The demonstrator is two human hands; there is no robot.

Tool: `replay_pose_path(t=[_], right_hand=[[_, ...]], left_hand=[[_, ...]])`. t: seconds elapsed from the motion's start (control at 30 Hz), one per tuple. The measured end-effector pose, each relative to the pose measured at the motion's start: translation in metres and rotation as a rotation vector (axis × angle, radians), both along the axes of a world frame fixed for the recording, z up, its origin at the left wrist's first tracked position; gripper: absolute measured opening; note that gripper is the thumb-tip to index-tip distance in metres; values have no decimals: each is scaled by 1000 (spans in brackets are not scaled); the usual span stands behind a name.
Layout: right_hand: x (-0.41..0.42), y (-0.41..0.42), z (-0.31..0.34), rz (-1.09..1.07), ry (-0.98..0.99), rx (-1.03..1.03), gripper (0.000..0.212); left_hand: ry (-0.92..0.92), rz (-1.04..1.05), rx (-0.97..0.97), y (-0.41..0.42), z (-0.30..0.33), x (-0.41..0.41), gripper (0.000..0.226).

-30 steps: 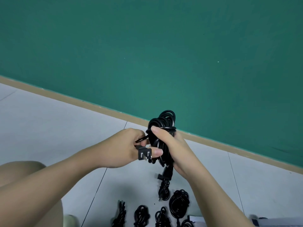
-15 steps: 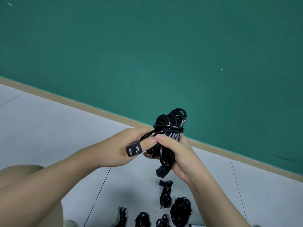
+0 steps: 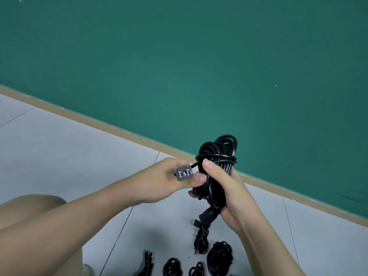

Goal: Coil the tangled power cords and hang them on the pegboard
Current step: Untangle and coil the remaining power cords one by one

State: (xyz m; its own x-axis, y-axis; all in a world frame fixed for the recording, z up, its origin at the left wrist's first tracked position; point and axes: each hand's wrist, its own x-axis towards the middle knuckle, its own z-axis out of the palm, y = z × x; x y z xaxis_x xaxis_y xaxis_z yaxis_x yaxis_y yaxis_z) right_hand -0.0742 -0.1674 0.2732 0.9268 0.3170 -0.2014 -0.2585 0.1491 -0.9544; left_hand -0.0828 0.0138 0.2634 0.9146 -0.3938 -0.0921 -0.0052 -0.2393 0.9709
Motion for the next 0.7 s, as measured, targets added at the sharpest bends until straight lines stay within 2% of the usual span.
replay_pose_path(t=[0.13,0.23,0.37,0.43,0.6,0.7], right_hand=[[5,-9,-2,18,0,-52,11],[10,-10,-10,-13,-35,-159,23],[16,-7,-27,-94,-99,-367,44],[17,-4,-31,-125,-107,-403,45],[20,2,-41,-170,-70,-445,42],[19,3,-40,-143,-106,-486,39]], left_hand=[[-85,6,134,-5,-10,1,78],[-103,6,232,1,-11,4,88],[-80,51,308,6,-12,3,66],[-73,71,378,1,-12,-1,56],[-92,-11,579,-9,-17,-11,50],[-89,-23,572,1,-15,-5,41]])
